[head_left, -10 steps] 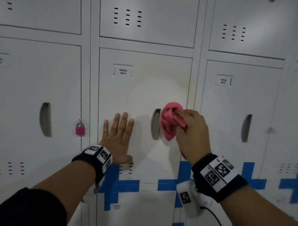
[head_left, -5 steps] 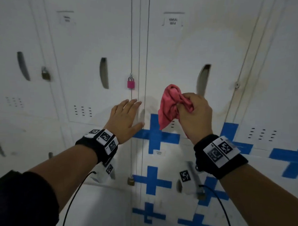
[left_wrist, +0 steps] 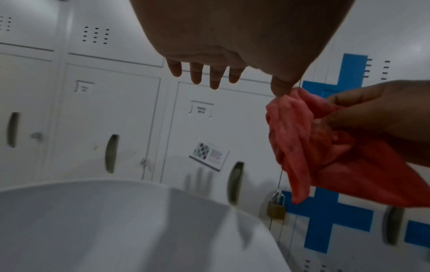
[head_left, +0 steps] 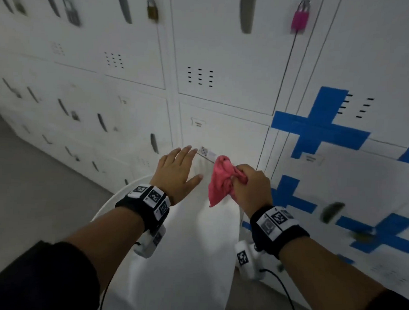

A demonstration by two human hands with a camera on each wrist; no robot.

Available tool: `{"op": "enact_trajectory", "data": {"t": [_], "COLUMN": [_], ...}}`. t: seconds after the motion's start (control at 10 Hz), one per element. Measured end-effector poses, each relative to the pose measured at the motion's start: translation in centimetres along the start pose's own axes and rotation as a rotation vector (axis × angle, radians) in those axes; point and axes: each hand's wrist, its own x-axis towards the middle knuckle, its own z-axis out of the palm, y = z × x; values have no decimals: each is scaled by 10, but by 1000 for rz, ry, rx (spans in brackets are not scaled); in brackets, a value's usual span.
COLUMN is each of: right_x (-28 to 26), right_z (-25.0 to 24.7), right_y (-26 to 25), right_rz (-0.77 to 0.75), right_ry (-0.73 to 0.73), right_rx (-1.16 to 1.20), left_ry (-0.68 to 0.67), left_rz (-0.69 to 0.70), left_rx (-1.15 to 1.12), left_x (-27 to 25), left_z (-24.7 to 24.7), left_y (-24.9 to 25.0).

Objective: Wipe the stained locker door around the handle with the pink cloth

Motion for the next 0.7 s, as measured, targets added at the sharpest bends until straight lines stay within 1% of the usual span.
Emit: {"op": "enact_trajectory", "data": {"t": [0.1,0.2,0.4,0.5,0.6,0.7], "right_x": [-11,-20,-31,-32,-30,-28], "right_z": [32,58,94,102,101,91], "right_y": [10,21,38,45,54,55], "right_rz": [107,187,366,403,434,438], "right_ry": [-108,-168,-218,-319,-381,-314], "right_rx": [-22,-23,61,58,29,-4], "left_ry": [-48,-78,-131,-149,-139,-156], "left_rz": [-27,-41,-49,-55,-36,-30], "left_rx": [7,-8,-21,-28,-41,-39], "left_x": [-16,-26,-35,-37,-35,-29], "left_z": [16,30,49,53,54,52], "left_y": [-18,-31,-53,-59,-62,-60]}}
